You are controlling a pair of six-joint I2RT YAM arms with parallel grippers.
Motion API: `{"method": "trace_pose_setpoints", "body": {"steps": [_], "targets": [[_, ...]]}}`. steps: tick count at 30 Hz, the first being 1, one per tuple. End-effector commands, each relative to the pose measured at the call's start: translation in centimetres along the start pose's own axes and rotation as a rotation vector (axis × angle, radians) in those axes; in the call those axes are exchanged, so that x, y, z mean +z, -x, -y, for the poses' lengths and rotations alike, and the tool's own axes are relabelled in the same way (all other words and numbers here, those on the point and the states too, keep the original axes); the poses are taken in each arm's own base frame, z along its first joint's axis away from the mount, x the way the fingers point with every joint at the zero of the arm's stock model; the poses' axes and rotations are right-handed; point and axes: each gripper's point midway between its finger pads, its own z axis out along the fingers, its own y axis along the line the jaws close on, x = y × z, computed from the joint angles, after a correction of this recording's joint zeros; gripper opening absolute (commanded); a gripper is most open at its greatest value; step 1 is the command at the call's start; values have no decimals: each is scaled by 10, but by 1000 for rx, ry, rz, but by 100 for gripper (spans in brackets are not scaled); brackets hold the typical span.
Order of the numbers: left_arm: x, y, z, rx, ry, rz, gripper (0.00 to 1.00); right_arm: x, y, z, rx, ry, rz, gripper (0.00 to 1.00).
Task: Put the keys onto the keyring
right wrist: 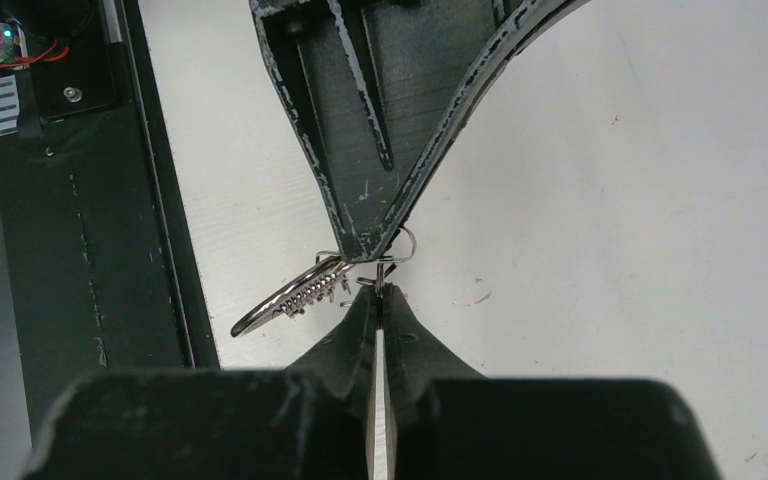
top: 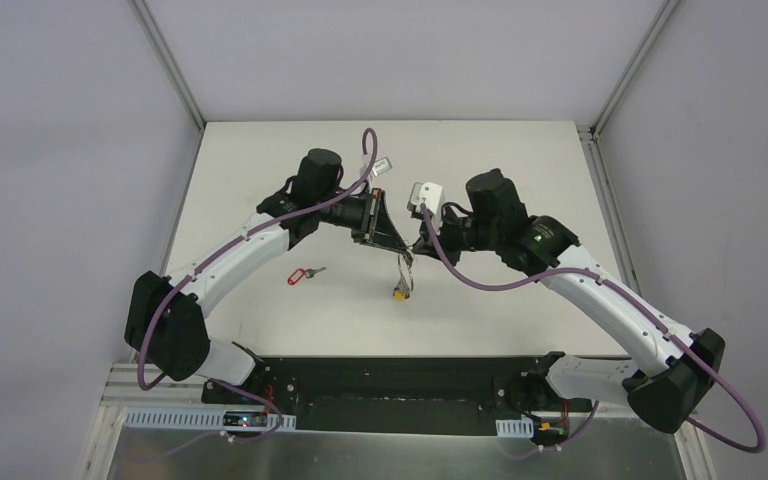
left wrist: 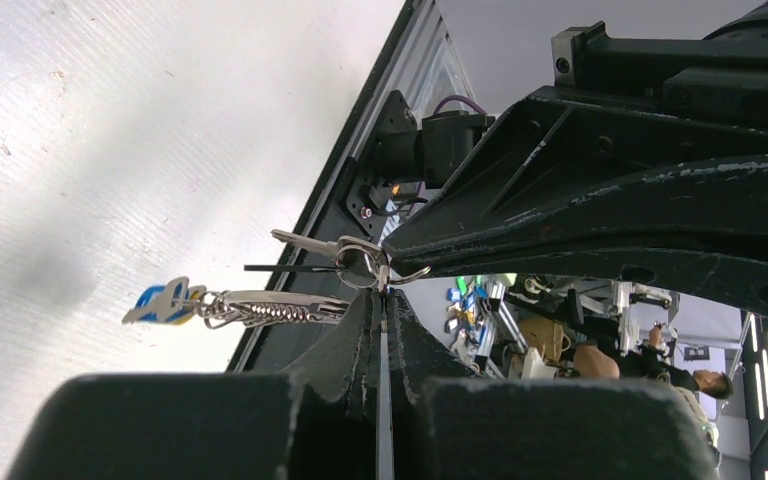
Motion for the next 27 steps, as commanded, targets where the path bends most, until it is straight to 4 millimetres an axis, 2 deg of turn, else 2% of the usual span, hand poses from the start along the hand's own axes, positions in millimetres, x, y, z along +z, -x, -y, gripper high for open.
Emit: {"method": "trace_pose_setpoints", "body": {"steps": [1, 27], "targets": [[1, 6, 18, 55, -45, -3, 0, -5, 20, -7, -40, 37, 72, 0], [2, 4, 26, 55, -117, 18, 0, -3, 25, 0, -26, 5, 85, 0]]}}
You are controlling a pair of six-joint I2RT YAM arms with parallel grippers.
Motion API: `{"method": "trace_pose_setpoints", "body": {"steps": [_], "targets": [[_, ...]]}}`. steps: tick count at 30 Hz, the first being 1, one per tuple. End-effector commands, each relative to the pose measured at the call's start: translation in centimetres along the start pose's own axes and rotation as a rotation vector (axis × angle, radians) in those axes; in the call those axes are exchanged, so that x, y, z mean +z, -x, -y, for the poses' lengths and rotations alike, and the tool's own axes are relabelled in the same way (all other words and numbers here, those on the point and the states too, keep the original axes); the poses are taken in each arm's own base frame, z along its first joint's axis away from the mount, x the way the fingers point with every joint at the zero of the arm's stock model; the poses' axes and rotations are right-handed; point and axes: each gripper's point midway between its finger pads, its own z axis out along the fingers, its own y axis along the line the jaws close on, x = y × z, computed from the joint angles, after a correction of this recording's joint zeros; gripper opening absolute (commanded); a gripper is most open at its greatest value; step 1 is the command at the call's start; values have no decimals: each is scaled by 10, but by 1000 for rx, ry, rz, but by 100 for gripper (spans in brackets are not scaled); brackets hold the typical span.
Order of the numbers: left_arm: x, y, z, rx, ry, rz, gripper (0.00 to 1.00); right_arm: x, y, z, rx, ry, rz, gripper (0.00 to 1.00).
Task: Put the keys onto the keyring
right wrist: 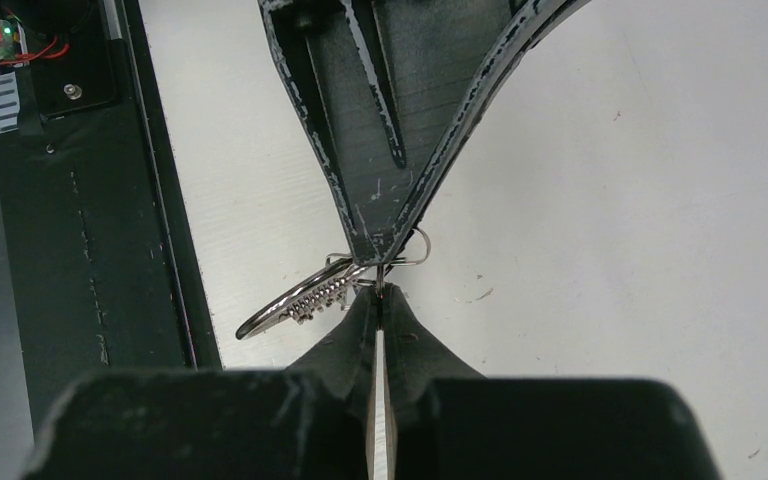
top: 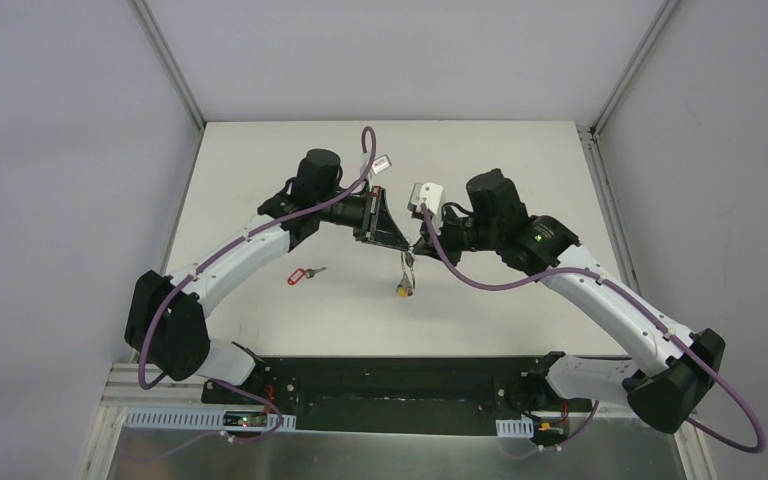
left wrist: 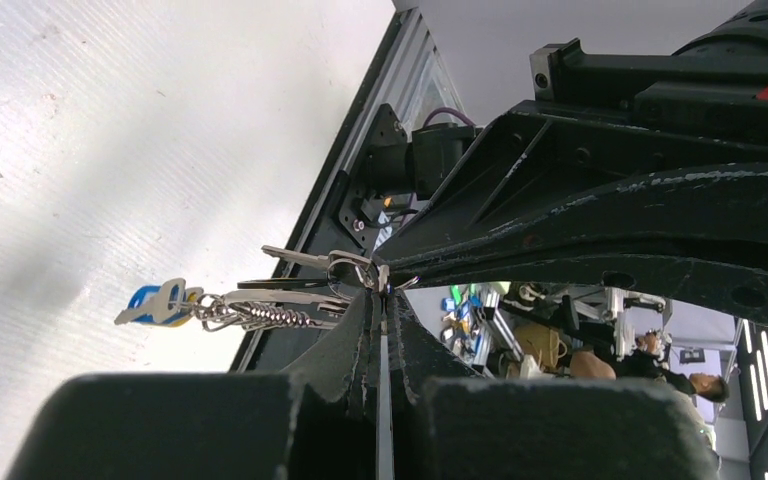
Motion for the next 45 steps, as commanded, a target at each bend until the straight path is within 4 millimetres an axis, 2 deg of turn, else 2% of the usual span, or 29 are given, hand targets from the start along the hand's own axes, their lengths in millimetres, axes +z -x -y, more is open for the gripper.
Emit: {"method": "trace_pose_setpoints", "body": {"steps": [1, 33, 45], "targets": [[0, 0, 22, 46, -91, -2, 0, -3, 27, 2, -31, -4, 87, 0], [8, -15, 17, 66, -76, -54, 0, -4, 42, 10, -1, -34, 109, 0], [9, -19, 12, 63, -56, -68, 0, -7, 48, 5, -6, -12, 126, 0]]}}
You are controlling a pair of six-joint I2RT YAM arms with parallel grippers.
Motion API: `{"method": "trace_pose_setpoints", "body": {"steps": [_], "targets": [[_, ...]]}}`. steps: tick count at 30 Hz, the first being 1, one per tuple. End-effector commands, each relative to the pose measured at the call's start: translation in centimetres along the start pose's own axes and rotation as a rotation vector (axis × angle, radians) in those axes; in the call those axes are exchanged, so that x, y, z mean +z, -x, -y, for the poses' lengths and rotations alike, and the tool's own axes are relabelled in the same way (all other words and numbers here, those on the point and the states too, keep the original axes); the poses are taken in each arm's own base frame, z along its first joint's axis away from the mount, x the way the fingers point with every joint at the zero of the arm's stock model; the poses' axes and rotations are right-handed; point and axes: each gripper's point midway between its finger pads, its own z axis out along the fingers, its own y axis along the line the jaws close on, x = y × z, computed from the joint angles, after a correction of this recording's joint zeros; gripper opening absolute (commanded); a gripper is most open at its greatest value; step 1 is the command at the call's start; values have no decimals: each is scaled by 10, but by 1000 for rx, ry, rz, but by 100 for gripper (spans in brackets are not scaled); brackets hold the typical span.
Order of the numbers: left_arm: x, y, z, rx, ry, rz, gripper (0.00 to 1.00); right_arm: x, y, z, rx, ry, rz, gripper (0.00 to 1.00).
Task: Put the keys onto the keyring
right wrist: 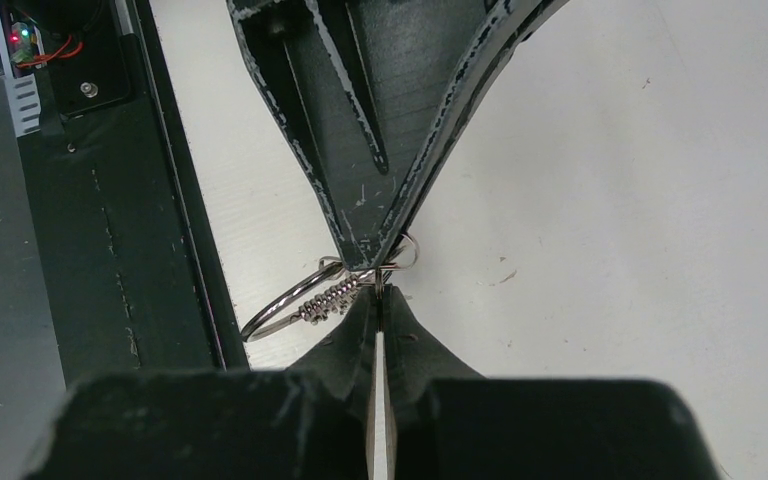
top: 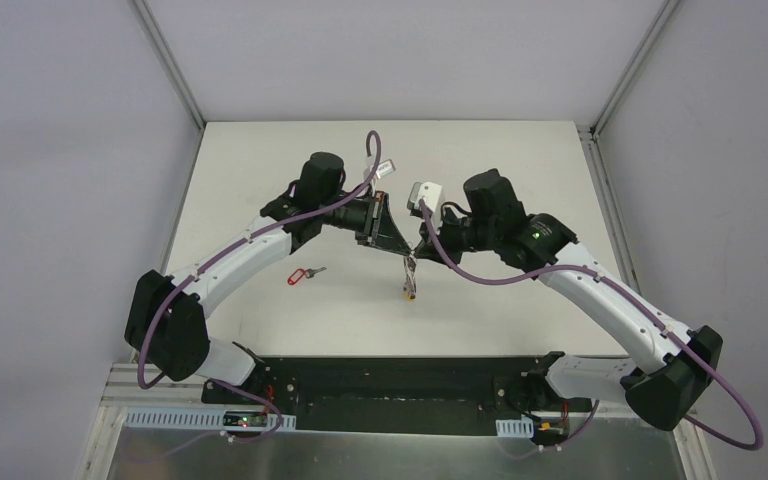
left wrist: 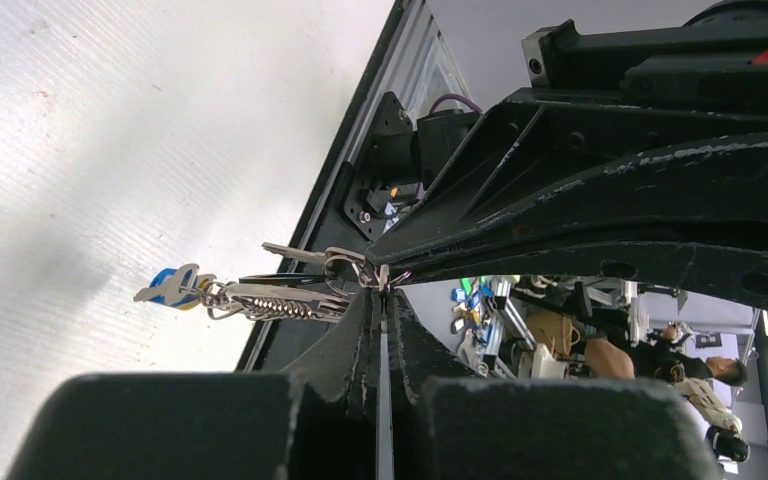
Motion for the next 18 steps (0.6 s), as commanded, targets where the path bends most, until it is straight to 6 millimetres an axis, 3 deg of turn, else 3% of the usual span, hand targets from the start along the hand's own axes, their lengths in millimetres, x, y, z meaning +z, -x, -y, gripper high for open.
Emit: {"method": "trace_pose_setpoints", "body": {"steps": [1, 18], "targets": [[5, -9, 14, 37, -49, -48, 0, -10, 56, 4, -76, -11, 167, 0], [6, -10, 18, 50, -62, -58, 0, -4, 55, 5, -57, -5, 163, 0]]}}
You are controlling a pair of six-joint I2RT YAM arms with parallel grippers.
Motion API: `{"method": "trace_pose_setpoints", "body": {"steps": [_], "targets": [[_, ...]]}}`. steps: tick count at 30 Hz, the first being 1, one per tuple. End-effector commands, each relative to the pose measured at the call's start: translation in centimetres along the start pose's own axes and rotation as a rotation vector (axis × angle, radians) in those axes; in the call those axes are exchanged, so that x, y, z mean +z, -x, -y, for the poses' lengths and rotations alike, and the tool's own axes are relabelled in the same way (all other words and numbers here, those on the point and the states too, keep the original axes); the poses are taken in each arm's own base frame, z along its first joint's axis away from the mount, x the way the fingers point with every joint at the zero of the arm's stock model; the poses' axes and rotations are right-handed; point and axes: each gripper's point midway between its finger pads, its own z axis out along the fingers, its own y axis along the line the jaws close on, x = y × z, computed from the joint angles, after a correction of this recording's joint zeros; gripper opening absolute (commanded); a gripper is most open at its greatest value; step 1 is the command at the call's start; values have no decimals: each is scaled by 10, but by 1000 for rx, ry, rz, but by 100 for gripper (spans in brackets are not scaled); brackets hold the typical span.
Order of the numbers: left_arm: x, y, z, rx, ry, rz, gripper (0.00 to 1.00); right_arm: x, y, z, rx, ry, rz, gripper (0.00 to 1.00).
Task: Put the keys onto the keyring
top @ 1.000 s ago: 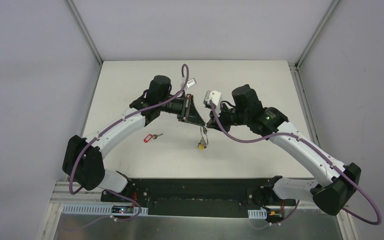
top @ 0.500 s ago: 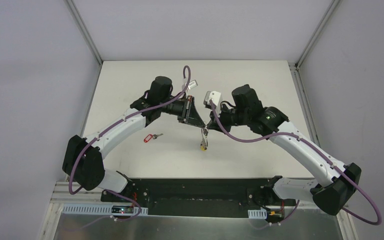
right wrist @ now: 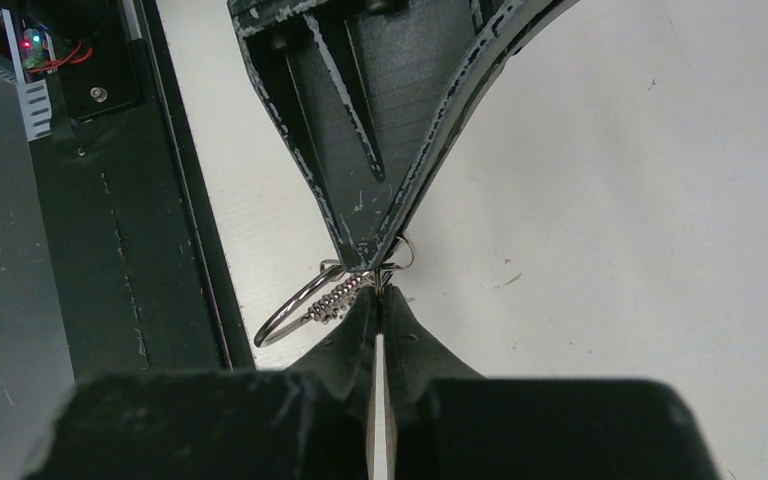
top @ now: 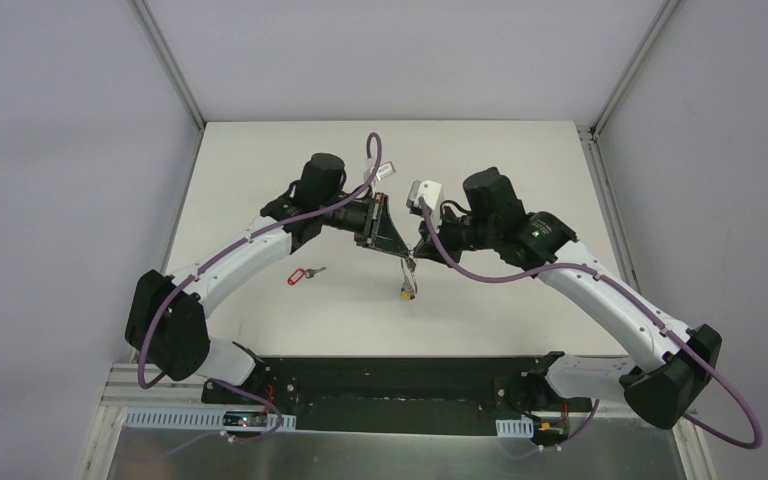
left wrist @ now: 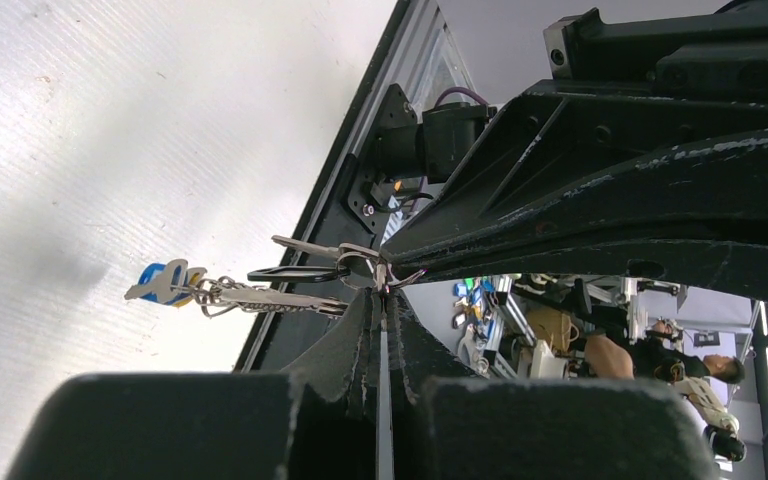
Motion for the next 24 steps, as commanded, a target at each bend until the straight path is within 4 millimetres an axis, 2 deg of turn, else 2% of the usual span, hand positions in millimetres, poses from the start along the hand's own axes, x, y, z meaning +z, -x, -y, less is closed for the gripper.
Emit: {"method": "trace_pose_setpoints", "body": {"steps": [1, 13, 24], "targets": [[5, -6, 23, 61, -79, -42, 0, -4, 51, 7, -66, -18, 161, 0], [3, 0, 45, 90, -198, 9, 0, -1, 47, 11, -37, -33, 178, 0], [3, 1, 53, 87, -248, 24, 0, -4, 47, 17, -7, -45, 200, 0]]}}
